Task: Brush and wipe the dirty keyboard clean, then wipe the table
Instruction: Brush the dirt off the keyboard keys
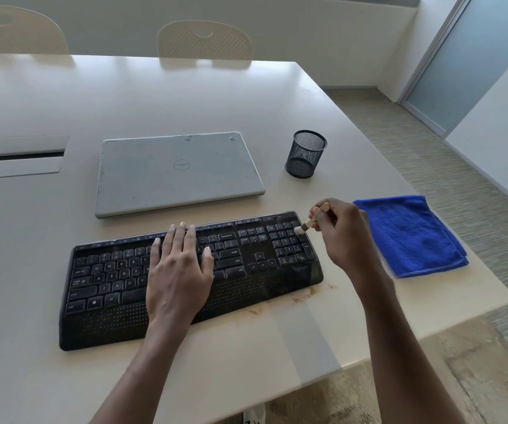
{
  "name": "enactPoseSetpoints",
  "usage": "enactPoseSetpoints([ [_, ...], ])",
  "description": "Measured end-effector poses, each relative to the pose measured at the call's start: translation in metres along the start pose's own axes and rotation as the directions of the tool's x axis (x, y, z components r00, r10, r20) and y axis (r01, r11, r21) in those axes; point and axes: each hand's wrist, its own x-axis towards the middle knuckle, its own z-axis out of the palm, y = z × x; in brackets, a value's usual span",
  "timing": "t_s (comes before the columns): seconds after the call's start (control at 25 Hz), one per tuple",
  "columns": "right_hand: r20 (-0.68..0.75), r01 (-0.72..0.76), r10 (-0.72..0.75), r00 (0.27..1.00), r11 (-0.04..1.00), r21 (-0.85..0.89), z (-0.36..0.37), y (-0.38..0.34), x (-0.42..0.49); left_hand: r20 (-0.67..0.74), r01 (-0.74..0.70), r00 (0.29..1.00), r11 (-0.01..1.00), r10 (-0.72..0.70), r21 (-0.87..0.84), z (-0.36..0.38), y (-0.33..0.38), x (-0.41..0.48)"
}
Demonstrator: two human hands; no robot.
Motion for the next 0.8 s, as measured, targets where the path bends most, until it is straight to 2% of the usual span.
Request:
enactPoseSetpoints([
  [0.2,0.126,-0.027,0.039,0.991,0.995,-0.1,-0.012,-0.005,-0.005,-0.004,0.005,1.0,1.0,-0.005,0.004,-0.001,0.0,-0.001],
  [0.4,0.231,0.133,-0.119,0.966,0.99,-0.046,-0.003,-0.027,-0.008,-0.001,0.002,1.0,1.0,-0.002,0.001,-0.001,0.0,0.0],
  [0.6,0.283,0.053,-0.016,0.959,0.991,-0.123,-0.007,-0.025,-0.015,-0.007,0.005,1.0,1.0,-0.005,-0.007,-0.001,0.001,0.0],
  [0.8,0.15,0.041,-0.026,0.988,0.994,-0.098,-0.004,-0.028,-0.009,-0.001,0.005,1.0,1.0,-0.005,-0.009,0.0,-0.001,-0.001],
])
